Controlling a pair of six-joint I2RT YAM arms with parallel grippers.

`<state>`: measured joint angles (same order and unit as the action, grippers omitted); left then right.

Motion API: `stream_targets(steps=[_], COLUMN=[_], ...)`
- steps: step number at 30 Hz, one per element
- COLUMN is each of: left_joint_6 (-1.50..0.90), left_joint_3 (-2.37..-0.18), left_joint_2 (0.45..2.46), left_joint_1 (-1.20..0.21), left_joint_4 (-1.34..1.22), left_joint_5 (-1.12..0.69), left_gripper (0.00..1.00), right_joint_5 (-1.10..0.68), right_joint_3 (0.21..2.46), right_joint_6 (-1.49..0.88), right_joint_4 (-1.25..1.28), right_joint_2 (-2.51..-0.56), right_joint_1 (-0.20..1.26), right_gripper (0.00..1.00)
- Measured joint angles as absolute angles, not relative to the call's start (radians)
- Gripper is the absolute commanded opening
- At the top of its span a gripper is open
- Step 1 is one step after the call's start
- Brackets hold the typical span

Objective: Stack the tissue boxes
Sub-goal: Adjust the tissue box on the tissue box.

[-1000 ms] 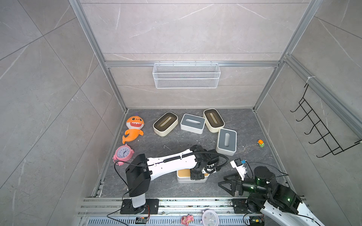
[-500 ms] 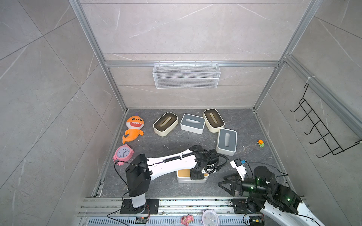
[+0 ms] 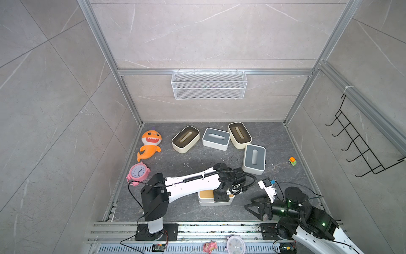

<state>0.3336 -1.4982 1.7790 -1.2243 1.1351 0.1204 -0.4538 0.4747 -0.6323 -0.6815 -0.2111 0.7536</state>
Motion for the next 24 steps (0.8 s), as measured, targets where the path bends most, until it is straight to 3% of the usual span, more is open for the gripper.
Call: stream_targets(steps=[24], left_joint_6=[0.333], left_joint_3=[-1.526], left_joint_2=[1.743], left_joint_1=[-1.224], left_joint_4=[1.127], left_joint_5=[0.126], left_gripper=[0.64], right_joint_5=[-0.453], right_joint_3=[0.475], right_joint_6=[-0.632], right_joint_4=[-0.681], right_joint_2=[-0.211], right_joint_1=[0.754], right_gripper=[1.00])
